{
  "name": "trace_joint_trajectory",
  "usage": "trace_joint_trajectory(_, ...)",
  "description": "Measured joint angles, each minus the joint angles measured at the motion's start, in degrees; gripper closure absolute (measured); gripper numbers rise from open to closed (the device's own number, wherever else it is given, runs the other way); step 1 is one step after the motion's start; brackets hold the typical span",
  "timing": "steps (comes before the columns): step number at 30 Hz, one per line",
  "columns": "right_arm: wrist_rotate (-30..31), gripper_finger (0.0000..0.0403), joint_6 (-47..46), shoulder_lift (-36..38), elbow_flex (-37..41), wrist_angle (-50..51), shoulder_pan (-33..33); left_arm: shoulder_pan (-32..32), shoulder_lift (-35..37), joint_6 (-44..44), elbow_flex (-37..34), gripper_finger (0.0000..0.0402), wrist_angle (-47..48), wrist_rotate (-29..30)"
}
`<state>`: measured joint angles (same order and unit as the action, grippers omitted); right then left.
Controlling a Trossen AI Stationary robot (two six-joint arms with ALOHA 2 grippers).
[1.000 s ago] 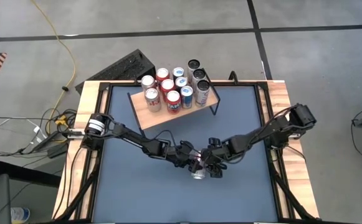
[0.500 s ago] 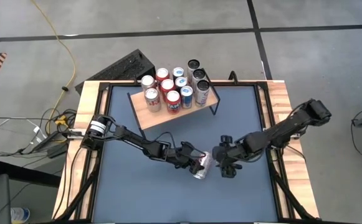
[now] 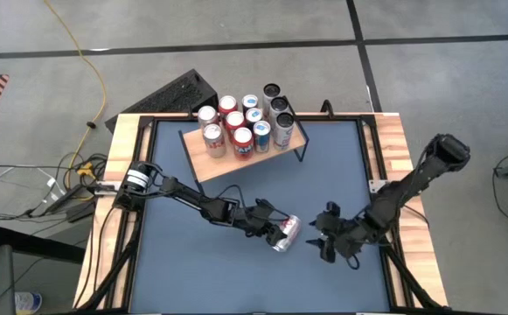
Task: Place canned beverage on shelf
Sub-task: Put the silver soda can on the shelf aligned with the other silver soda cans
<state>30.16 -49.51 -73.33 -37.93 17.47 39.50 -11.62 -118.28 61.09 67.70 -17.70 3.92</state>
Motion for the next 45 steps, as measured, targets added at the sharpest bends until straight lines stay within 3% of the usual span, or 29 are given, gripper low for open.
trace_joint_trajectory(3,1.5,0.0145,-4.5,-1.5,3.6,-4.9,0.8,0.0,0.0,-0.8,0.0,0.0128,0.1,-0.7)
trace_joint_trajectory(9,2.8,0.0153,-5.8,-6.9,4.8,-5.4,-0.3,0.0,0.0,-3.7,0.0,0.009,0.1,-2.3)
trace_joint_trajectory(23,-1.8,0.0153,7.9,-18.4,4.9,-26.3,-8.3,0.3,0.2,-3.6,0.0,0.0072,1.7,-2.6)
trace_joint_trajectory(41,-5.9,0.0153,19.0,-21.0,-1.2,-25.9,-13.5,0.4,0.3,-3.2,0.0,0.0078,3.4,-3.2)
trace_joint_trajectory(45,-5.0,0.0153,20.8,-19.8,-2.0,-23.0,-12.9,-0.4,0.3,-4.4,0.0,0.0095,3.0,-0.2)
